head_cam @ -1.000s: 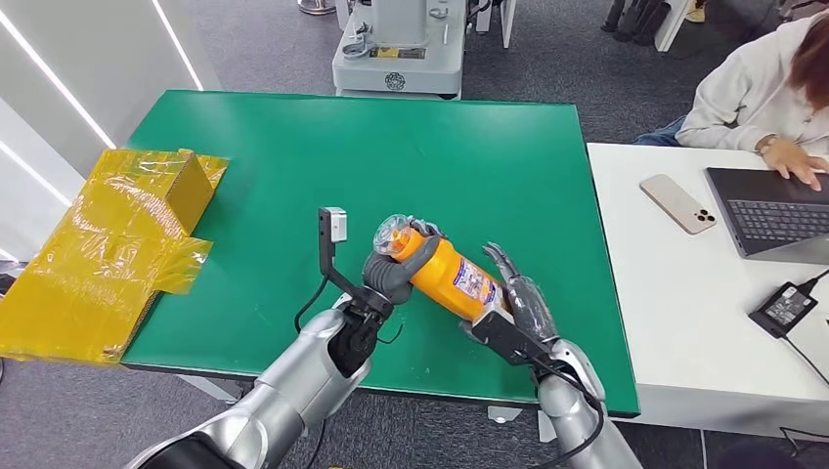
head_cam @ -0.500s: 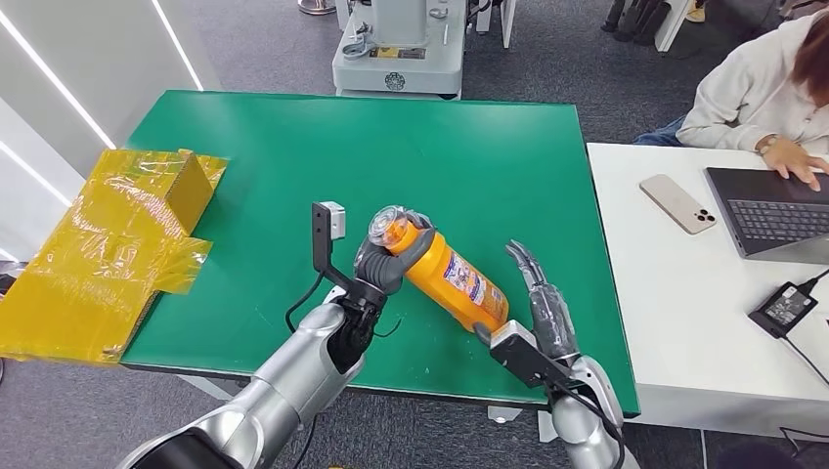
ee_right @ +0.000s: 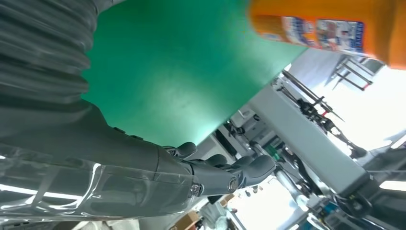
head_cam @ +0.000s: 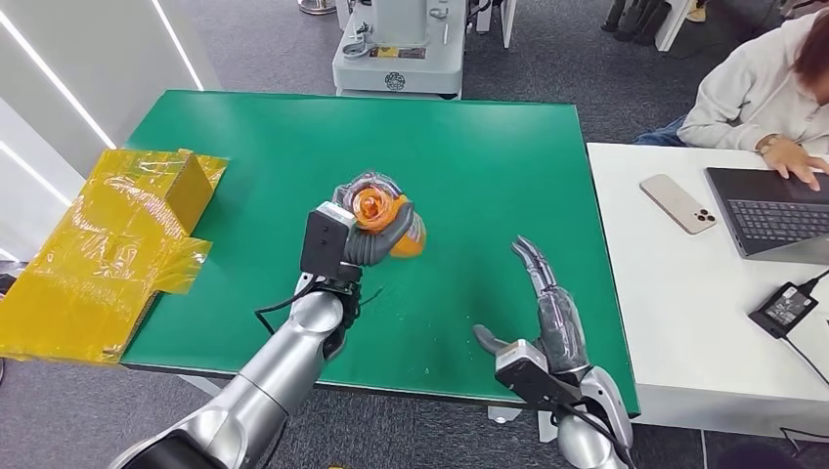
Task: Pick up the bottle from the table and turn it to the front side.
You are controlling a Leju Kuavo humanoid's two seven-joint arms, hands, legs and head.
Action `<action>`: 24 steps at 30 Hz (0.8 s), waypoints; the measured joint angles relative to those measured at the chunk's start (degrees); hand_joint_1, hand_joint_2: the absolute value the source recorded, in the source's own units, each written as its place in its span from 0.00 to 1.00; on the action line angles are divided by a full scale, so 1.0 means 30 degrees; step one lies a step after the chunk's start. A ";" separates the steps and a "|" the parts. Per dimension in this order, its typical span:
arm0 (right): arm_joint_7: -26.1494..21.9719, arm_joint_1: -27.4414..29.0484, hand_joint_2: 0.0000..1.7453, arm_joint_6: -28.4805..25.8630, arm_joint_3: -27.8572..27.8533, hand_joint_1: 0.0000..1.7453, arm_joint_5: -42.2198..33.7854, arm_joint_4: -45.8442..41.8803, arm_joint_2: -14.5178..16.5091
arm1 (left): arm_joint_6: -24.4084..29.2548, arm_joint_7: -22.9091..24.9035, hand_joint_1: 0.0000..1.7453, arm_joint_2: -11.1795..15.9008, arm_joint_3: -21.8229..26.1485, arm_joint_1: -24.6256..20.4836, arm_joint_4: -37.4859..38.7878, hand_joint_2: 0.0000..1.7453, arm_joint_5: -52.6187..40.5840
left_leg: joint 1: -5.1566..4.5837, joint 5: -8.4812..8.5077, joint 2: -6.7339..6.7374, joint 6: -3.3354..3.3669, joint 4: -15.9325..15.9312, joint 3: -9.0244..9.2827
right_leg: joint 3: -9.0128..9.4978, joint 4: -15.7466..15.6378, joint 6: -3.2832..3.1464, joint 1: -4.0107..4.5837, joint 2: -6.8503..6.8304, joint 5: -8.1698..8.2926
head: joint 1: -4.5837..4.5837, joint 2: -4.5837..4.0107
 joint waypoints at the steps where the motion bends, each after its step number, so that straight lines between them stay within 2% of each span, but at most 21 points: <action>1: 0.0004 0.0049 1.00 0.0022 0.0024 0.00 -0.0078 -0.0176 0.0000 | 0.1272 0.0228 1.00 0.0145 0.0000 0.0020 -0.0574 1.00 -0.1943 | 0.0000 0.0000 0.0001 0.0000 -0.0001 0.0001 | 0.0000 0.0000 0.0000 0.0001 0.0001 0.0000 | 0.0002 0.0000; 4: -0.0135 0.0133 1.00 0.0177 0.0042 0.00 -0.0407 -0.0348 0.0000 | 0.4651 0.1516 1.00 0.0502 0.0000 0.0039 -0.1992 1.00 -0.7977 | -0.0001 0.0002 0.0003 -0.0001 0.0000 0.0002 | 0.0002 0.0001 0.0000 0.0000 -0.0001 0.0000 | 0.0000 0.0000; 7: -0.0346 0.0017 1.00 0.0370 0.0045 0.00 -0.0623 -0.0342 0.0005 | 0.6416 0.3264 1.00 0.0683 -0.0033 -0.0069 -0.2951 1.00 -1.3180 | -0.0003 0.0003 -0.0004 0.0000 0.0003 0.0000 | 0.0009 0.0001 0.0001 -0.0002 -0.0013 0.0001 | 0.0002 0.0000; 14: -0.0393 -0.0550 1.00 0.0692 0.0082 0.00 -0.0900 -0.0162 0.0036 | 0.6787 0.6143 1.00 0.0911 -0.0080 -0.0763 -0.3421 1.00 -1.9915 | -0.0004 0.0004 -0.0006 0.0000 0.0012 0.0004 | 0.0013 0.0001 0.0004 -0.0005 -0.0012 0.0007 | 0.0000 0.0000; 16: -0.0435 -0.0560 1.00 0.0717 0.0082 0.00 -0.0980 -0.0118 0.0036 | 0.6791 0.7484 1.00 0.1116 -0.0113 -0.0937 -0.3398 1.00 -2.2415 | -0.0003 0.0003 -0.0007 0.0000 0.0011 0.0004 | 0.0010 0.0001 0.0004 -0.0004 -0.0012 0.0007 | 0.0004 0.0000; 18: -0.0521 -0.0557 1.00 0.0768 0.0082 0.00 -0.1066 -0.0098 0.0036 | 0.6704 1.0422 1.00 0.1646 -0.0706 -0.1573 -0.3034 1.00 -2.4207 | -0.0001 0.0003 0.0003 -0.0001 0.0011 0.0008 | -0.0001 0.0001 0.0003 -0.0003 0.0001 0.0007 | 0.0000 0.0000; 21: -0.0694 -0.0545 1.00 0.0934 0.0084 0.00 -0.1159 -0.0095 0.0040 | 0.6212 1.6199 1.00 0.2794 -0.3478 -0.3437 -0.1138 1.00 -2.4879 | 0.0001 0.0007 0.0014 -0.0005 0.0003 0.0017 | 0.0001 0.0005 0.0000 -0.0002 0.0009 0.0008 | -0.0002 0.0000; 22: -0.0732 -0.0540 1.00 0.0965 0.0089 0.00 -0.1170 -0.0095 0.0044 | 0.6066 1.7245 1.00 0.3143 -0.4555 -0.3921 -0.0290 1.00 -2.4921 | 0.0002 0.0010 0.0013 -0.0009 -0.0001 0.0020 | 0.0007 0.0009 -0.0001 0.0000 0.0008 0.0009 | -0.0004 0.0000; 24: -0.0767 -0.0506 1.00 0.0984 0.0100 0.00 -0.1183 -0.0097 0.0053 | 0.5928 1.8033 1.00 0.3722 -0.6193 -0.4447 0.1341 1.00 -2.4981 | 0.0002 0.0017 0.0029 -0.0018 -0.0005 0.0026 | 0.0008 0.0020 -0.0006 0.0002 0.0024 0.0012 | 0.0000 0.0000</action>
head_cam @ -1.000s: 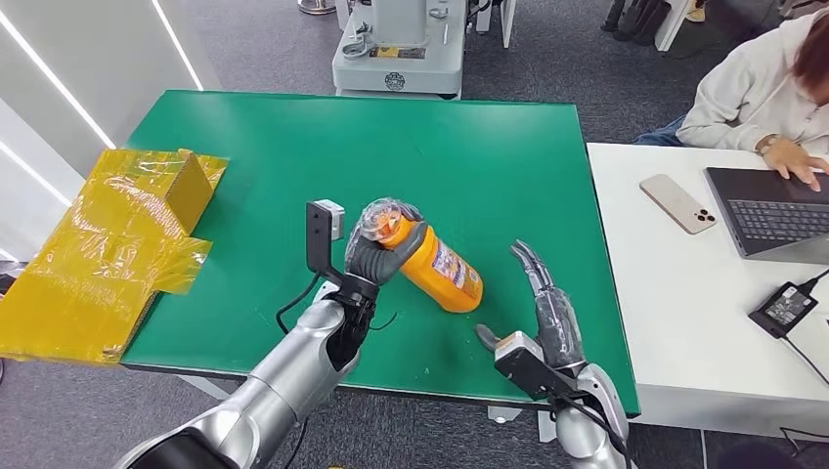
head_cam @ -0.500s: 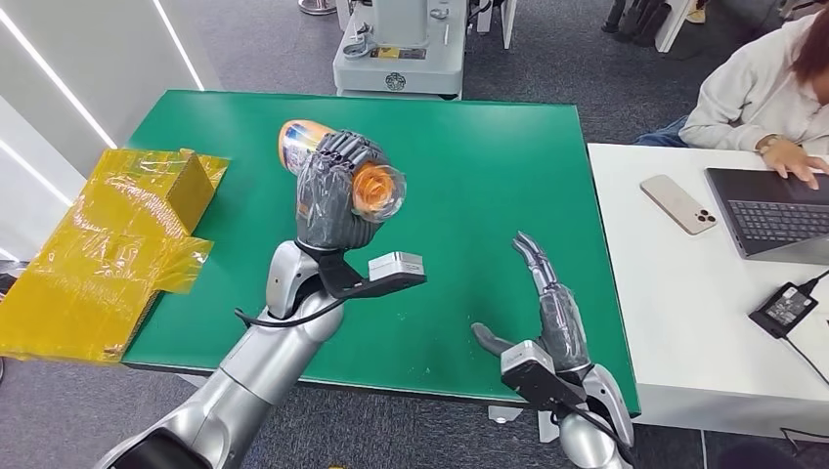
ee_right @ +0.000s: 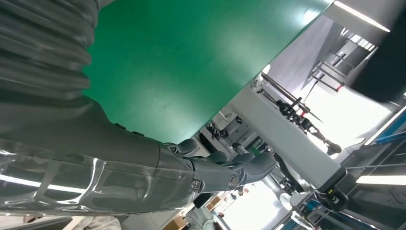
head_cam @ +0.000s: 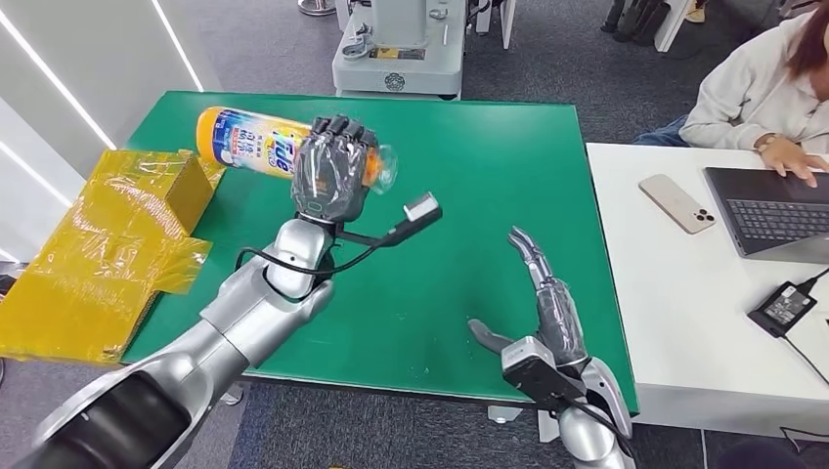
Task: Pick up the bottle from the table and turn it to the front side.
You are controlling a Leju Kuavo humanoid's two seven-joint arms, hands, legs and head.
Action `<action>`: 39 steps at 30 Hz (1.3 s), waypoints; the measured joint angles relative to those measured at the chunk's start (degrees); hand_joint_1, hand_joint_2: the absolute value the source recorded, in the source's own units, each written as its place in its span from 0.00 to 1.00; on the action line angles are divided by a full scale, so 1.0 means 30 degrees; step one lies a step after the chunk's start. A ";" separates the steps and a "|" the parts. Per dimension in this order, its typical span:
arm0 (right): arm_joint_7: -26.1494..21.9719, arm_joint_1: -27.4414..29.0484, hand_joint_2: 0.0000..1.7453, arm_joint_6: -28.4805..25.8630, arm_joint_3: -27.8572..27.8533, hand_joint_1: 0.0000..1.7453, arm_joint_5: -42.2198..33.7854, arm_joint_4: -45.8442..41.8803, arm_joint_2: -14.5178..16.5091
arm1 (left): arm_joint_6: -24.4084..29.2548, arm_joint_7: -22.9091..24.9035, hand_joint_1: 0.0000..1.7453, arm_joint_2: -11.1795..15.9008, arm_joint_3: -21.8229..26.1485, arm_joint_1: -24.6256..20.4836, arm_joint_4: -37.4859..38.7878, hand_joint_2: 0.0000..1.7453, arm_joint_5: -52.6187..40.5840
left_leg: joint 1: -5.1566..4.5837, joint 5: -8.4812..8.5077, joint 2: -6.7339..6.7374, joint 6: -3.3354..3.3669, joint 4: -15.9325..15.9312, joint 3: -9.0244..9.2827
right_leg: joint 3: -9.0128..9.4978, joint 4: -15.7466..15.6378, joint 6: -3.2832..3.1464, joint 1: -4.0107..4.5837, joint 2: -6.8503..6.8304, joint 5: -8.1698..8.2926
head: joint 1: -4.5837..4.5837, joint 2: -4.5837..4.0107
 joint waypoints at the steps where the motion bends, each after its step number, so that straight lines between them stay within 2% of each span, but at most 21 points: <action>1: -0.0005 0.0031 1.00 0.0020 0.0002 0.00 -0.0031 -0.0002 0.0004 | -0.0086 0.0082 1.00 0.0222 -0.0453 -0.0135 0.0732 1.00 -0.0011 | 0.0000 0.0001 0.0017 -0.0003 0.0000 0.0002 | -0.0004 0.0004 -0.0003 0.0001 0.0019 0.0002 | -0.0002 0.0000; 8: -0.0271 0.0360 1.00 0.0394 -0.0036 0.00 -0.0800 -0.0005 -0.0022 | -0.1066 0.1235 1.00 0.2069 -0.1342 -0.0671 0.4660 1.00 0.0031 | 0.0005 -0.0008 0.0067 -0.0008 -0.0005 0.0009 | -0.0027 0.0008 -0.0014 0.0002 0.0080 -0.0004 | -0.0005 0.0000; 17: -0.0885 0.0600 1.00 0.0357 -0.0055 0.00 -0.1299 0.0049 -0.0113 | -0.1240 0.1320 1.00 0.4360 -0.1474 -0.0319 0.6297 1.00 0.0009 | 0.0008 -0.0009 0.0048 -0.0014 -0.0016 -0.0007 | -0.0036 0.0014 -0.0017 0.0008 0.0057 -0.0015 | 0.0002 0.0000; 32: -0.1000 0.1133 1.00 -0.0005 -0.0055 0.00 -0.1718 0.0075 -0.0140 | -0.1678 -0.0207 1.00 0.5529 -0.1366 0.0778 0.7141 1.00 0.1094 | 0.0008 -0.0009 0.0029 -0.0014 -0.0015 -0.0015 | -0.0034 0.0012 -0.0017 0.0006 0.0033 -0.0017 | 0.0002 0.0000; 39: -0.0685 0.1304 1.00 0.0359 -0.0049 0.00 -0.1668 -0.0211 -0.0140 | -0.1421 -0.2277 1.00 0.5746 0.0697 0.2110 0.7375 1.00 0.3116 | 0.0006 -0.0010 0.0040 -0.0014 -0.0019 -0.0011 | -0.0034 0.0012 -0.0016 0.0005 0.0043 -0.0018 | 0.0002 0.0000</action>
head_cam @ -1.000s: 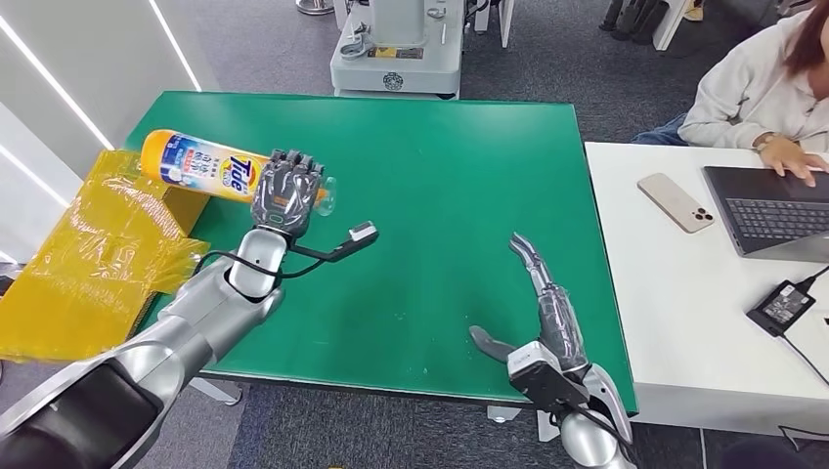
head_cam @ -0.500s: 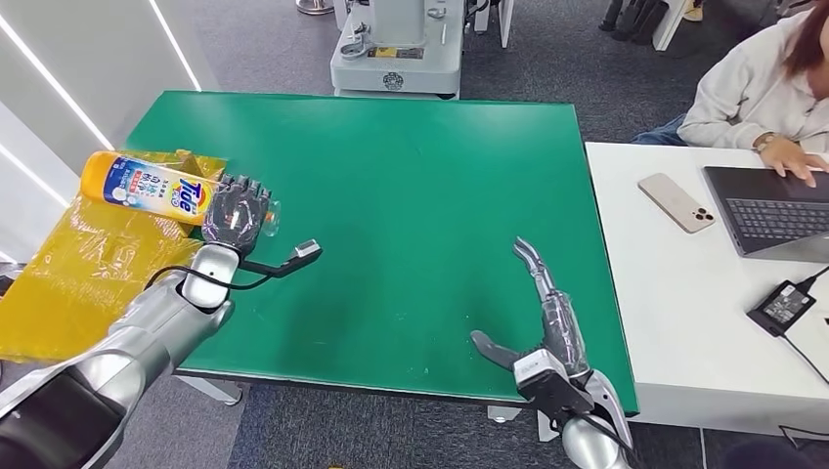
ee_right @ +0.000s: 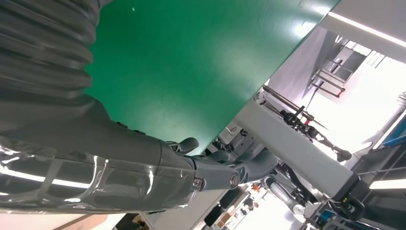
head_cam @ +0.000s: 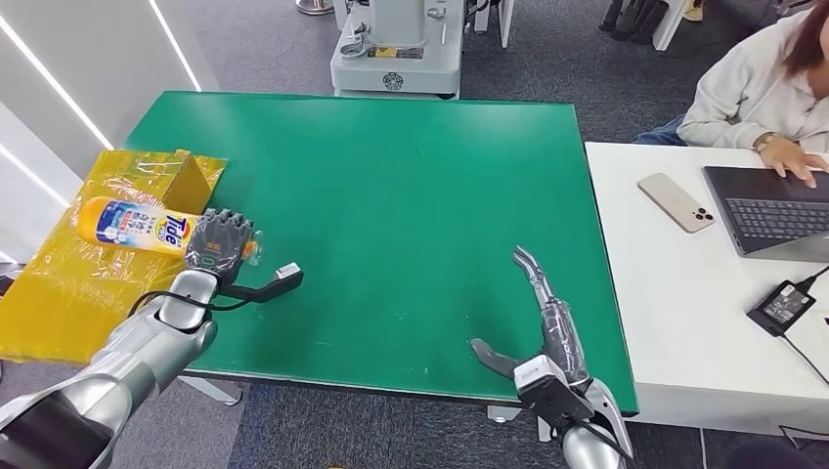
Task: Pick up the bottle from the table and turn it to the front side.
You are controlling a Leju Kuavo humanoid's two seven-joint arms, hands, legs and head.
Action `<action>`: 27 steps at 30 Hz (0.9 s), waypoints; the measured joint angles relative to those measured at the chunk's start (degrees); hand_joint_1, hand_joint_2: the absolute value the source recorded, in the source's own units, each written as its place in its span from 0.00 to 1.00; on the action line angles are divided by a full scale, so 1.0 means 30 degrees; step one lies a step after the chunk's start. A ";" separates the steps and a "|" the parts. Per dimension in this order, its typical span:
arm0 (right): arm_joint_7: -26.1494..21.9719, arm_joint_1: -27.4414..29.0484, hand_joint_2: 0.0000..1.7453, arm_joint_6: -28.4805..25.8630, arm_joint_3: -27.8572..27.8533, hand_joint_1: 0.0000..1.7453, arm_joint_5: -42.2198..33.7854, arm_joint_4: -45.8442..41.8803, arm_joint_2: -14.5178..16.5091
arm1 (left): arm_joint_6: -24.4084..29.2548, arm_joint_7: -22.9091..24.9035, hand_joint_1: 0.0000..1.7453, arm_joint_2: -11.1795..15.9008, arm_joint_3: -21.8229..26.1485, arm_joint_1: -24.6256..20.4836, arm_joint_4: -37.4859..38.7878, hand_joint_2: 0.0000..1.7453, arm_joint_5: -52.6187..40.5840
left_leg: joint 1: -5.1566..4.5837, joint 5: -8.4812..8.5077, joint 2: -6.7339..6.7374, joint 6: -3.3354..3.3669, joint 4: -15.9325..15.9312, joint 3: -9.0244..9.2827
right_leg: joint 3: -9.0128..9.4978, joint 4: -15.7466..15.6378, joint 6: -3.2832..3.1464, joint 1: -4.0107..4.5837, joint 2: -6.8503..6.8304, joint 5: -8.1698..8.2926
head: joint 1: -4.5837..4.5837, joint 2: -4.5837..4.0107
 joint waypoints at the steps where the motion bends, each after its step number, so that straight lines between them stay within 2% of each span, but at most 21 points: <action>1: 0.0033 0.0020 1.00 0.0035 0.0002 0.00 0.0029 -0.0064 0.0000 | 0.0020 -0.0141 1.00 0.0013 0.0360 0.0269 0.0055 1.00 0.0161 | 0.0000 0.0000 -0.0001 0.0000 0.0000 0.0000 | -0.0001 -0.0001 0.0001 0.0000 -0.0001 -0.0001 | 0.0000 0.0000; 6: 0.0064 0.0092 1.00 0.0097 -0.0004 0.00 0.0116 -0.0299 0.0000 | -0.0091 -0.0527 1.00 0.0077 0.1645 0.1116 0.0317 1.00 0.0458 | 0.0000 0.0000 -0.0011 0.0000 0.0000 -0.0006 | -0.0003 -0.0002 0.0003 0.0001 -0.0009 -0.0005 | 0.0002 0.0000; 13: -0.0027 0.0435 1.00 0.0397 0.0027 0.00 0.0378 -0.0572 0.0000 | -0.0441 -0.1731 1.00 0.0089 0.3046 0.1634 0.0676 1.00 0.1471 | 0.0000 0.0000 -0.0011 0.0000 0.0001 -0.0006 | -0.0002 -0.0002 0.0003 0.0001 -0.0009 -0.0005 | 0.0005 0.0000; 16: -0.0045 0.0479 1.00 0.0399 0.0033 0.00 0.0420 -0.0597 0.0000 | -0.0461 -0.1797 1.00 0.0089 0.3176 0.1676 0.0698 1.00 0.1527 | 0.0000 0.0000 -0.0011 0.0000 0.0001 -0.0007 | -0.0002 -0.0002 0.0003 0.0001 -0.0009 -0.0005 | 0.0005 0.0000; 19: -0.0056 0.0717 1.00 0.0856 0.0180 0.00 0.0915 -0.0898 0.0000 | -0.0544 -0.1993 0.99 0.0253 0.4009 0.1863 0.0891 1.00 0.1372 | 0.0002 -0.0001 -0.0010 0.0000 0.0000 -0.0006 | -0.0002 -0.0002 0.0002 0.0001 -0.0010 -0.0006 | 0.0000 0.0000; 20: -0.0058 0.0789 1.00 0.1080 0.0264 0.00 0.1151 -0.1015 0.0000 | -0.0544 -0.2066 0.95 0.0319 0.4321 0.1950 0.0975 1.00 0.1191 | 0.0003 -0.0001 -0.0011 0.0000 -0.0001 -0.0006 | -0.0002 -0.0002 0.0001 0.0001 -0.0012 -0.0007 | 0.0000 0.0000; 22: -0.0054 0.0789 1.00 0.1308 0.0373 0.00 0.1432 -0.1067 0.0000 | -0.0473 -0.2082 0.45 0.0341 0.4483 0.2047 0.1055 1.00 0.0705 | 0.0002 -0.0001 -0.0014 0.0000 -0.0001 -0.0006 | -0.0002 -0.0002 0.0000 0.0002 -0.0016 -0.0008 | 0.0002 0.0000; 23: -0.0060 0.0787 1.00 0.1356 0.0401 0.00 0.1510 -0.1069 0.0000 | -0.0455 -0.2044 0.34 0.0324 0.4483 0.2071 0.1078 1.00 0.0426 | 0.0002 -0.0001 -0.0015 0.0000 0.0000 -0.0007 | -0.0002 -0.0002 0.0000 0.0002 -0.0017 -0.0008 | 0.0002 0.0000; 24: -0.0073 0.0787 1.00 0.1381 0.0421 0.00 0.1581 -0.1067 0.0000 | -0.0444 -0.1978 0.25 0.0302 0.4483 0.2081 0.1095 1.00 0.0116 | 0.0001 0.0000 -0.0015 0.0000 0.0000 -0.0007 | -0.0001 -0.0002 0.0000 0.0001 -0.0017 -0.0008 | 0.0004 0.0000; 26: -0.0104 0.0786 1.00 0.1394 0.0470 0.00 0.1665 -0.1062 0.0000 | -0.0367 -0.1831 0.25 0.0241 0.4483 0.2084 0.1115 1.00 -0.0436 | -0.0002 -0.0001 -0.0014 0.0000 0.0002 -0.0006 | 0.0000 -0.0002 0.0001 0.0000 -0.0016 -0.0007 | 0.0004 0.0000; 27: -0.0118 0.0786 1.00 0.1397 0.0497 0.00 0.1683 -0.1058 0.0000 | -0.0285 -0.1787 0.12 0.0200 0.4483 0.2083 0.1119 1.00 -0.0597 | -0.0003 -0.0001 -0.0014 0.0000 0.0002 -0.0006 | 0.0000 -0.0003 0.0001 -0.0001 -0.0016 -0.0006 | 0.0005 0.0000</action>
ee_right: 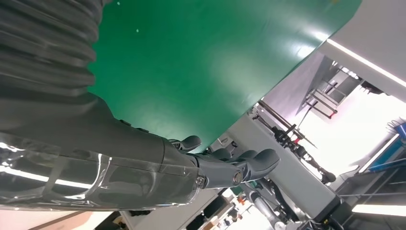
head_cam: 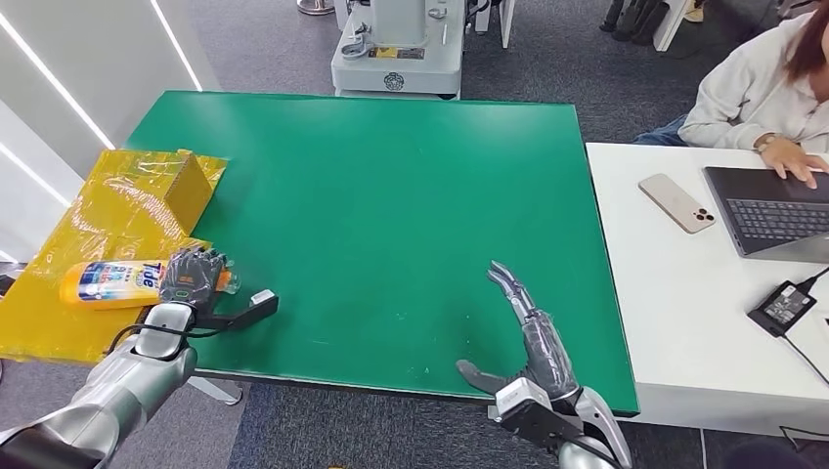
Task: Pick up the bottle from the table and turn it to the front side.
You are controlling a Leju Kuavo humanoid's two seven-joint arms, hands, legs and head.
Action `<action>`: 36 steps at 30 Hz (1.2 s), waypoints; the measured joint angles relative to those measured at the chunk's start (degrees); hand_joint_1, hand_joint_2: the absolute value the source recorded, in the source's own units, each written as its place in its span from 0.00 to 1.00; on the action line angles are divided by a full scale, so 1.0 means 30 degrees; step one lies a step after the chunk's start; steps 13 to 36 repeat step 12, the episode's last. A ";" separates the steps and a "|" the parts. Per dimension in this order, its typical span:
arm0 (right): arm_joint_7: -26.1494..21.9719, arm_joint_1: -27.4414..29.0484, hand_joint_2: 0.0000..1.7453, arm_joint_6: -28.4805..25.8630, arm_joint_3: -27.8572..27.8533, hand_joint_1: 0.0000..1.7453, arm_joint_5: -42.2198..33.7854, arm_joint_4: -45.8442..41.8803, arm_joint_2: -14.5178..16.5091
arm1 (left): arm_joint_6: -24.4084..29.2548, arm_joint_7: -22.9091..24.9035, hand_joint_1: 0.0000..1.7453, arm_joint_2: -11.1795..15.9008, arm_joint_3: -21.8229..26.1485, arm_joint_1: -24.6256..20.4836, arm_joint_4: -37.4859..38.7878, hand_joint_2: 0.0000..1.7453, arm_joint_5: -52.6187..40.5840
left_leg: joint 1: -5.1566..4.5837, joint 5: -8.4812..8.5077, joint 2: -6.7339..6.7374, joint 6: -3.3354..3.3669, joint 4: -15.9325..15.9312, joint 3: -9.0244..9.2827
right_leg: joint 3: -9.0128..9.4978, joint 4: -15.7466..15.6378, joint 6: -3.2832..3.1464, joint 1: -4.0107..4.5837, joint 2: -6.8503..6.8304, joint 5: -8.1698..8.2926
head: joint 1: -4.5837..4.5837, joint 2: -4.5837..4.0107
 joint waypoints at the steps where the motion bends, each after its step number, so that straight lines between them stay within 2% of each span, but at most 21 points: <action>1: -0.0016 0.0000 1.00 0.0000 0.0027 0.00 0.0011 0.0004 0.0000 | 0.0107 0.0016 0.00 -0.0042 0.0000 0.0001 0.0007 1.00 -0.0089 | -0.0001 0.0000 0.0000 0.0000 0.0001 -0.0001 | 0.0000 0.0000 0.0000 -0.0001 0.0000 0.0000 | -0.0004 0.0000; 8: -0.0064 0.0000 1.00 0.0000 0.0211 0.00 0.0166 0.0062 0.0000 | 0.1024 0.0002 0.00 -0.0288 0.0029 -0.0003 0.0027 1.00 -0.0455 | 0.0000 -0.0001 0.0000 0.0001 0.0000 0.0004 | 0.0001 -0.0001 -0.0001 -0.0001 -0.0001 -0.0001 | -0.0005 0.0000; 36: -0.0046 0.0002 1.00 -0.0005 0.0233 0.00 0.0213 0.0055 0.0000 | 0.1123 -0.0037 0.00 -0.0448 0.0134 -0.0004 0.0027 1.00 -0.0397 | 0.0000 -0.0001 -0.0001 0.0001 -0.0001 0.0006 | 0.0001 -0.0001 -0.0001 0.0000 -0.0002 -0.0001 | -0.0005 0.0000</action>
